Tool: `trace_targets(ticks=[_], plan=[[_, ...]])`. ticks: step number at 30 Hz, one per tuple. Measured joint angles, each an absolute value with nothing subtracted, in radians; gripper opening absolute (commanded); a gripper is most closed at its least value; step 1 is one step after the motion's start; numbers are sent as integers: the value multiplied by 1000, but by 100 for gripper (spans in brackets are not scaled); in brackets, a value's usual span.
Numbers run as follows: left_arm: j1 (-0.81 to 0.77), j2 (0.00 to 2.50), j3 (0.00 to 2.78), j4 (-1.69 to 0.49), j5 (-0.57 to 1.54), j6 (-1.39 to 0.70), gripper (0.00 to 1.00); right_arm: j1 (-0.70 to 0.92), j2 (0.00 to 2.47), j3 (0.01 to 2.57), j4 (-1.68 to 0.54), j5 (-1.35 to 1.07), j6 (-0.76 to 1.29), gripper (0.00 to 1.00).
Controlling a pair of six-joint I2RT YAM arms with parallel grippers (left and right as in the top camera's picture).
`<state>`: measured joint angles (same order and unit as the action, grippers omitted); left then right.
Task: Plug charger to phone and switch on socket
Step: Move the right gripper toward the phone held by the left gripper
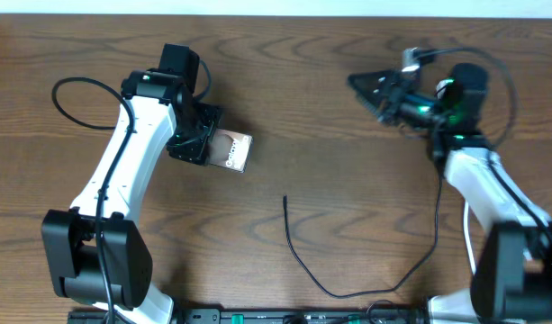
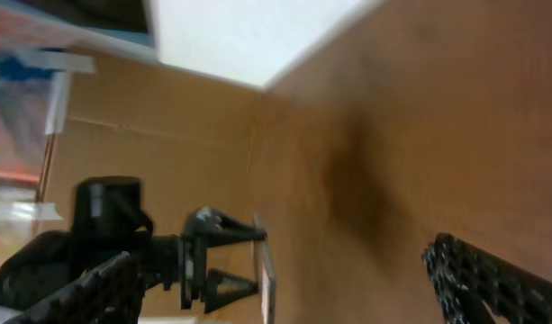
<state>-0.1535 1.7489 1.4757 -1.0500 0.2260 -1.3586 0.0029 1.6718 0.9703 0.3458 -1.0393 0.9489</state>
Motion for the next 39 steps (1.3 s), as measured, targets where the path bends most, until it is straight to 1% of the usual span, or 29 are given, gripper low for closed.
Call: trace_targets(ticks=[4,7,12,16,22,28,35,36,39], plan=[[-154,1750,1475,-1051,226,-1431,7,84,1816,975,579,-1061,1093,99],[-154,1750,1475,-1051,226,-1490,7,153,1859,978,659,-1061,1164,99],[-154,1749,1475,-1051,226,-1573,7,283,1868,979,667,-1046,1213,99],[-154,1750,1475,-1051,226,-1598,7,336,1868,979,667,-1011,1221,99],[-170,1750,1475,-1051,226,-1601,8,438,1868,980,624,-966,1163,99],[-218,1750,1475,-1051,228,-1601,7,488,1868,981,574,-887,1126,99],[-235,1750,1475,-1048,231,-1601,8,527,1868,981,534,-826,1106,99],[-239,1750,1475,-1047,231,-1601,7,533,1868,981,533,-822,1106,98],[-250,1750,1475,-1045,235,-1601,7,553,1868,981,529,-809,1102,91]])
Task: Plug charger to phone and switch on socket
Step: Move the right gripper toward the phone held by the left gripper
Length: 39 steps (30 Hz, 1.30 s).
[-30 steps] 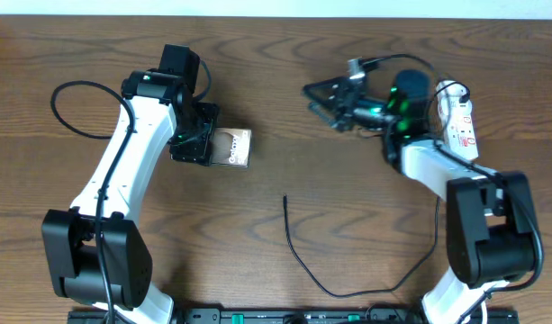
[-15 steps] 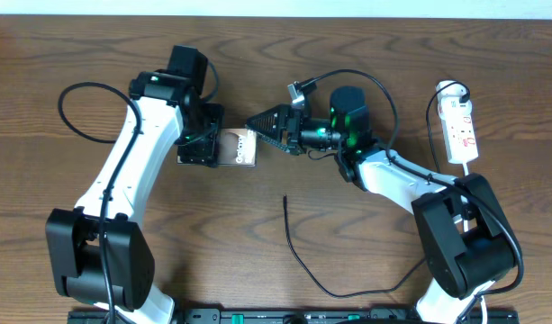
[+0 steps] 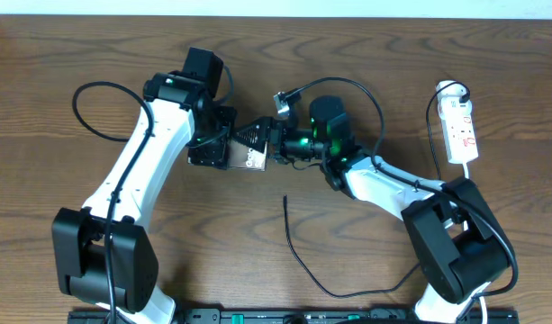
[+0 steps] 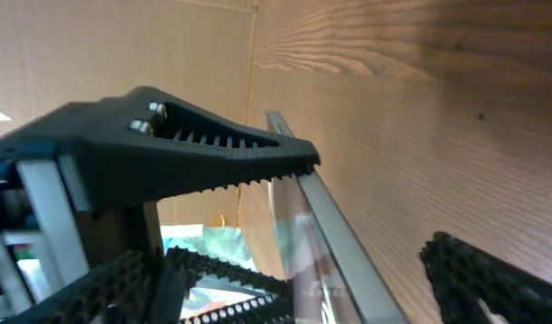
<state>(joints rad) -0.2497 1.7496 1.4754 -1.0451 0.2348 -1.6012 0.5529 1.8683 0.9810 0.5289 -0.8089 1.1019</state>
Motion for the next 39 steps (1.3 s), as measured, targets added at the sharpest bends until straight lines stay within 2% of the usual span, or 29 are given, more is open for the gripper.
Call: trace_targets(ticks=[15,39], plan=[[-257,1750,1475,-1032,242,-1601,7,579,1868,981,463,-784,1081,62],[-257,1749,1475,-1028,264,-1602,7,599,1868,981,456,-753,1053,23]])
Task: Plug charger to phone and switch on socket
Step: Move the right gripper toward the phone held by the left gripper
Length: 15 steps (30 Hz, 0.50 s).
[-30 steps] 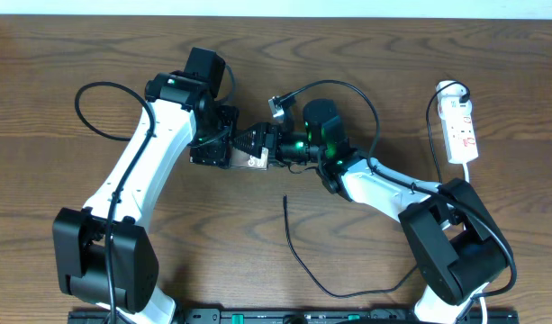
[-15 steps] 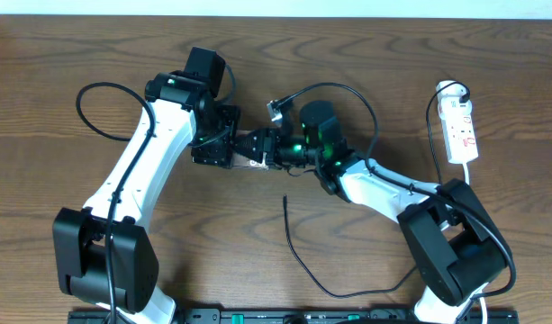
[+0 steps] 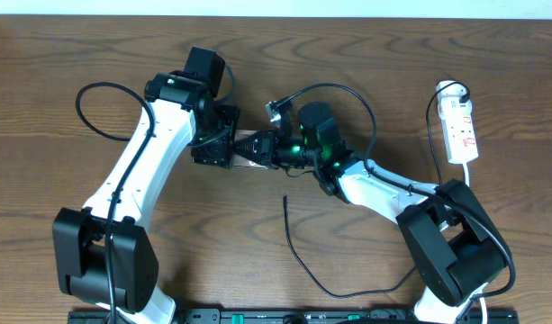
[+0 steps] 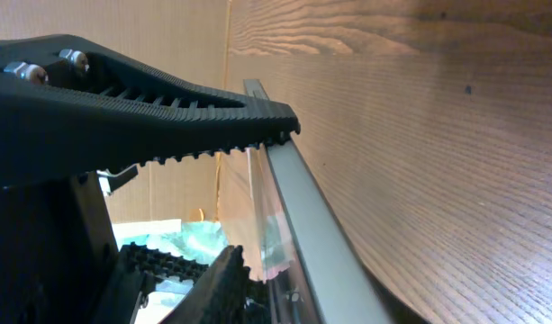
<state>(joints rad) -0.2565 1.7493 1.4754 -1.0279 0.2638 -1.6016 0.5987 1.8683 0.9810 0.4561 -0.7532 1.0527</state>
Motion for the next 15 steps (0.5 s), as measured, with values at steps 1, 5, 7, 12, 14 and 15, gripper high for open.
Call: trace_targets(ticks=[1,5,7,12,14,15], plan=[[-257,1750,1475,-1028,264,-1602,8,599,1868,981,456,-752,1053,22],[-257,1749,1475,-1028,264,-1604,7,599,1868,981,456,-750,1053,17],[-257,1750,1475,-1028,264,-1604,7,599,1868,981,456,-750,1053,13],[-256,1749,1475,-1028,263,-1604,7,599,1868,981,457,-751,1053,7],[-256,1750,1475,-1028,263,-1604,7,599,1868,981,458,-752,1054,6],[-256,1750,1475,-1028,263,-1604,7,599,1868,981,458,-751,1056,5]])
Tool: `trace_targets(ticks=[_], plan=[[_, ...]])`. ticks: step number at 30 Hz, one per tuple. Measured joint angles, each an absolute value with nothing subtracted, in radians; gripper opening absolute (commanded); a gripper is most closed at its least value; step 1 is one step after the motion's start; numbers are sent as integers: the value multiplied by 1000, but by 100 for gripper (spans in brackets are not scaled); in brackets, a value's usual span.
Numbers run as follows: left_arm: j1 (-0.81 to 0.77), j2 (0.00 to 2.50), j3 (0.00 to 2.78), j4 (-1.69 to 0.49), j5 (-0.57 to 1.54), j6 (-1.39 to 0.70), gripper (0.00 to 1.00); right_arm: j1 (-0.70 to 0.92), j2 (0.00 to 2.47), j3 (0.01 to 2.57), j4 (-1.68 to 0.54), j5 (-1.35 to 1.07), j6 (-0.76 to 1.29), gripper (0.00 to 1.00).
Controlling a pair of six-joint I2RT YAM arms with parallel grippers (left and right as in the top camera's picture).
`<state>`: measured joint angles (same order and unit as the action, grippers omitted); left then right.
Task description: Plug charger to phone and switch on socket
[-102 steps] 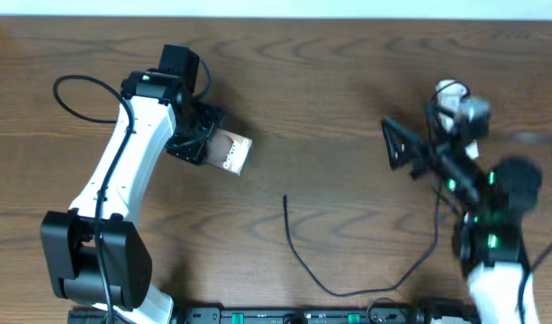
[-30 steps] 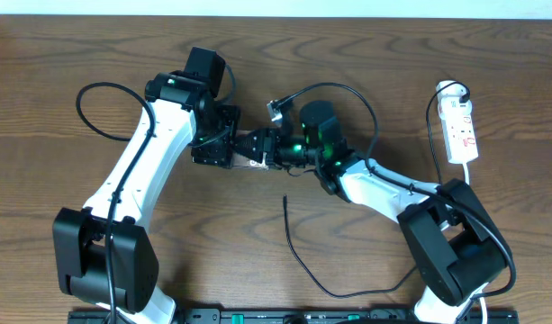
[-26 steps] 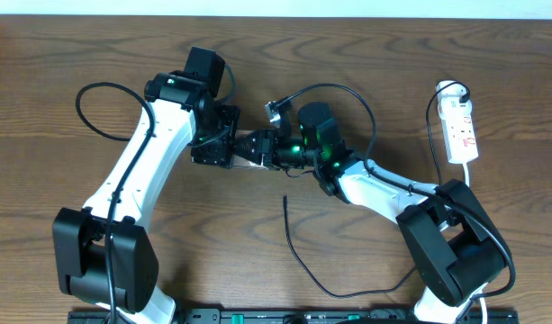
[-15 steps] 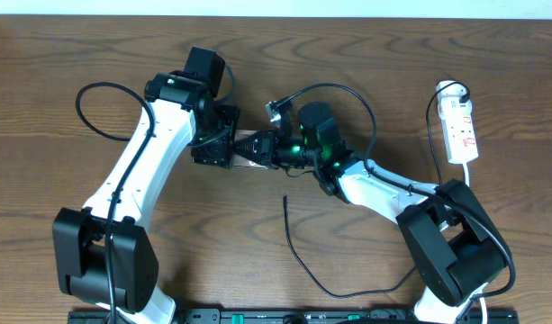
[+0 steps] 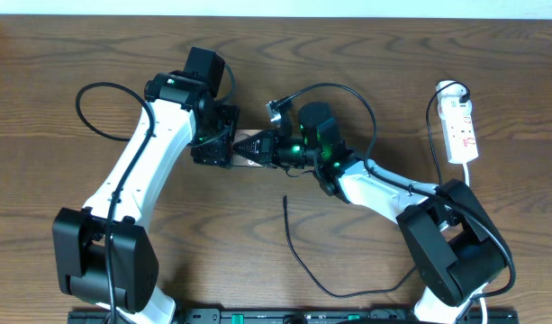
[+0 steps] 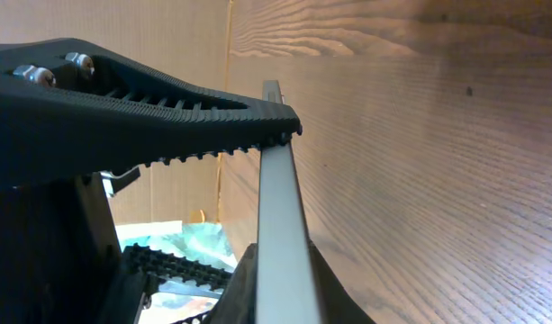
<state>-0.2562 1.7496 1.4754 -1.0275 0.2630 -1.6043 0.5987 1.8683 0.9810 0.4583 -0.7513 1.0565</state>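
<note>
The phone [image 5: 244,143] is held on edge above the table at left centre, mostly hidden between the two grippers. My left gripper [image 5: 220,149] is shut on its left end. My right gripper [image 5: 256,147] is shut on its right end. In the right wrist view the phone [image 6: 276,198] shows as a pale, edge-on bar with my right gripper [image 6: 281,279] pressed against both its faces. The left gripper's toothed finger [image 6: 167,117] lies against the phone's far part. The black charger cable [image 5: 298,256] lies loose on the table, its free end just below the grippers.
A white power strip [image 5: 460,126] lies at the far right, with its cord running down the right side. The left arm's black cable loops over the table at the left. The arm bases stand at the front edge.
The right gripper's fingers now press on both faces of the phone, which shows edge-on instead of slightly turned. Both arms stay where they were in the overhead view.
At first the left gripper held the phone at left centre while the right gripper was open at the back right. Then the right arm had reached across, open beside the phone's right end. Then its fingers stood around the phone, and now they are shut on it.
</note>
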Motion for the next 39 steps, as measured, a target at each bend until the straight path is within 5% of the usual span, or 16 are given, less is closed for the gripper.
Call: trace_targets(ticks=[9,15,18,31,39], plan=[[-256,1750,1475,-1028,262,-1604,8,599,1868,981,459,-751,1060,1],[-256,1750,1475,-1028,262,-1604,63,599,1868,981,459,-751,1060,1],[-256,1750,1475,-1028,262,-1596,76,599,1868,981,459,-751,1060,1],[-257,1750,1475,-1007,327,-1513,82,516,1873,981,439,-767,1053,1],[-166,1750,1475,-889,539,-1229,83,320,1875,981,439,-746,1105,1]])
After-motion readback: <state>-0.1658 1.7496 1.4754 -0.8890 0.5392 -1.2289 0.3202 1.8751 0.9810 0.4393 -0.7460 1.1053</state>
